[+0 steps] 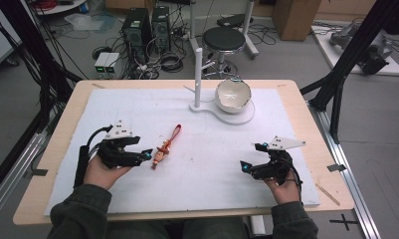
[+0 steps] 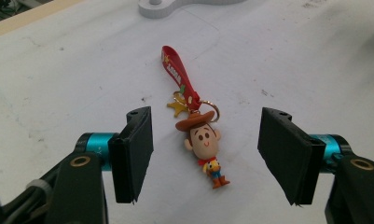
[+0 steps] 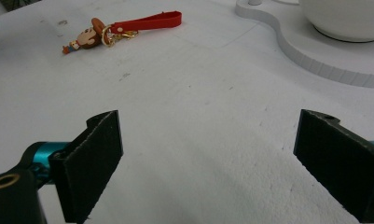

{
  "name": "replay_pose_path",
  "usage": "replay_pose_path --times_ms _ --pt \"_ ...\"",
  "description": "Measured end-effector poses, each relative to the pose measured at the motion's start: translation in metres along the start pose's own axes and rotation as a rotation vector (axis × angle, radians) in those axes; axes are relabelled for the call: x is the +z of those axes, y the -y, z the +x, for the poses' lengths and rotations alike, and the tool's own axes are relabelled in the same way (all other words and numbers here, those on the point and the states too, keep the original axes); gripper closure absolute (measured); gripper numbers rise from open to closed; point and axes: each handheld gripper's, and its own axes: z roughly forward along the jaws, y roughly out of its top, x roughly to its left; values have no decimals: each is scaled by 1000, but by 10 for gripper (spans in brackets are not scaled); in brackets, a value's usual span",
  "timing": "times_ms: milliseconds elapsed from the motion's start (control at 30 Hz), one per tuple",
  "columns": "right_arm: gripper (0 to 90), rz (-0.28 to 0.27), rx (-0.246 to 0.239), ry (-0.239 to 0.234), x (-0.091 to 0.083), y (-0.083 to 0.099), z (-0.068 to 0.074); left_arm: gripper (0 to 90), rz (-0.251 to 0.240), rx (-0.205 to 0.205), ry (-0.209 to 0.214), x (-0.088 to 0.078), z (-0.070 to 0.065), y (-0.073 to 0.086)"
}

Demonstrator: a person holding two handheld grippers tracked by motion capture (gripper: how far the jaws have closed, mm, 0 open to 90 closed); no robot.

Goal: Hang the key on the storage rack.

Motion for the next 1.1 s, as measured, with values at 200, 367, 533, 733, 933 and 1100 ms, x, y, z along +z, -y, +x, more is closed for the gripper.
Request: replay_pose_path --times_ms 200,367,533,733,933,1100 --pt "70 -2 0 -9 2 -1 1 366 21 17 10 11 -2 -13" --pt "69 -4 -5 -11 2 -2 1 372 48 19 10 21 -3 -21" --pt "69 -9 -1 -10 1 -1 0 381 66 18 15 30 -1 -29" --pt "69 -5 -5 -14 2 -1 1 391 85 -4 13 43 2 -33" --pt "69 -6 -7 -13 2 -1 0 403 105 -15 7 55 4 -38" --pt "69 -10 -13 -15 3 -1 0 420 134 -12 6 65 5 -44"
